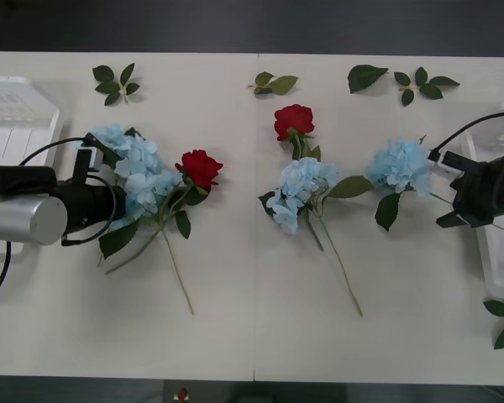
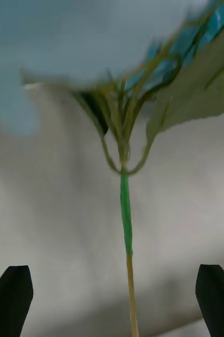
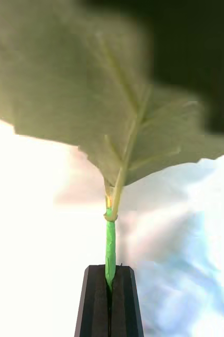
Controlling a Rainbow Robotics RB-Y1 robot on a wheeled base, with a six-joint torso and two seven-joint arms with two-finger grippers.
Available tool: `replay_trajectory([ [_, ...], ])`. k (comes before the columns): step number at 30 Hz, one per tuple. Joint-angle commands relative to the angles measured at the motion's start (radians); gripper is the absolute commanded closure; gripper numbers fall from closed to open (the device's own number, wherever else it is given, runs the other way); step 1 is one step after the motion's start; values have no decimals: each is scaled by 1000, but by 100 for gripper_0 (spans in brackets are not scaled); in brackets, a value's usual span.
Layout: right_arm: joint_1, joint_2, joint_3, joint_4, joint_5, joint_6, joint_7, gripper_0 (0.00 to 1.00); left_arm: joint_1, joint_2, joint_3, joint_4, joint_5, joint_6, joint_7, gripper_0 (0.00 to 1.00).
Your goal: Put the red flowers into the right box and the blue flowers into the left box
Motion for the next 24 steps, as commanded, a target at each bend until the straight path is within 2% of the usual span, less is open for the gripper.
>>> replay_trajectory([
  [1,-56,53,-20,38,39,2,42,10,-9,75,57,-167,96,154,51,100],
  [2,-59,59,-20,39,48,2,44,10,-9,94,80,-197,131,193,53,100],
  [4,-62,72,-22,39,71,-4,44,17,-9,126,134,-242,222,260,54,100],
  [8,-61,85,-17,44,90,-10,41,62,-9,213,272,-334,351,375,53,100],
  [14,-61,99,-16,64,110,-12,42,94,-9,371,405,-389,363,463,41,100],
  [16,-62,101,-16,68,116,-13,44,100,-3,408,425,-383,338,461,33,100],
  [19,-61,104,-16,75,125,-18,44,100,57,448,483,-361,274,444,19,100],
  [24,-67,96,-16,73,110,-18,44,100,142,451,510,-239,197,283,-87,100],
])
